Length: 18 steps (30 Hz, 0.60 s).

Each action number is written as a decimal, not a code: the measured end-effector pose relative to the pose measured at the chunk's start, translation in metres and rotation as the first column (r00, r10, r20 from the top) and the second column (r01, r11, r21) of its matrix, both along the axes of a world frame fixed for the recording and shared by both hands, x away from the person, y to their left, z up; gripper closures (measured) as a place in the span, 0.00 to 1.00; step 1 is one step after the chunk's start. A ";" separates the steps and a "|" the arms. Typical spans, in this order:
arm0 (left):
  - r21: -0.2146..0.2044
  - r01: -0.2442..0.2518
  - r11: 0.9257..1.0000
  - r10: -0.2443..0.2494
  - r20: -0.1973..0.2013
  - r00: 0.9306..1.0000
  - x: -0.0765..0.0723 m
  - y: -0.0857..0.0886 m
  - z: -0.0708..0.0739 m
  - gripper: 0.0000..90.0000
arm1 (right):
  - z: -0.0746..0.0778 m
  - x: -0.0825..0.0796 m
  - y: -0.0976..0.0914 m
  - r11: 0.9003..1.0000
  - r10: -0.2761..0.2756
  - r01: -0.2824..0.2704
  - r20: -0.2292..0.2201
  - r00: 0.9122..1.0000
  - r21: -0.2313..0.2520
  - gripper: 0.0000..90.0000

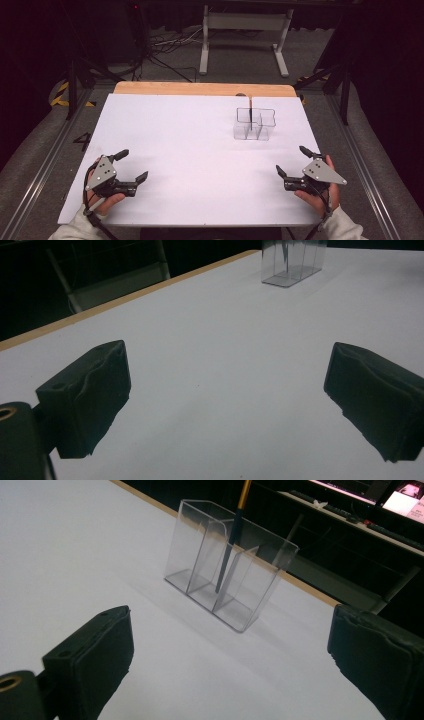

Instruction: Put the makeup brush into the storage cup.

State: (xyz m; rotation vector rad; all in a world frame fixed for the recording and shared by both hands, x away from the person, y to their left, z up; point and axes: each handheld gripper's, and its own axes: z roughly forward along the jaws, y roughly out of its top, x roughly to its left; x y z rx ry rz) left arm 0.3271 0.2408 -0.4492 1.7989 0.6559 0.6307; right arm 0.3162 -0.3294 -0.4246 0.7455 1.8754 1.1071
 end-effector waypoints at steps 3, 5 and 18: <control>0.000 0.003 1.000 -0.003 -0.003 1.000 0.001 -0.001 0.000 0.06 | -0.003 -0.001 -0.004 1.000 -0.007 0.007 -0.012 1.000 -0.002 0.06; 0.005 0.005 1.000 -0.005 -0.003 1.000 0.001 -0.002 0.000 0.06 | -0.004 -0.002 -0.006 1.000 -0.008 0.008 -0.015 1.000 0.001 0.06; 0.008 -0.010 1.000 0.010 0.001 1.000 0.001 -0.001 0.001 0.06 | -0.010 -0.002 -0.004 1.000 0.011 -0.011 -0.038 0.999 0.001 0.05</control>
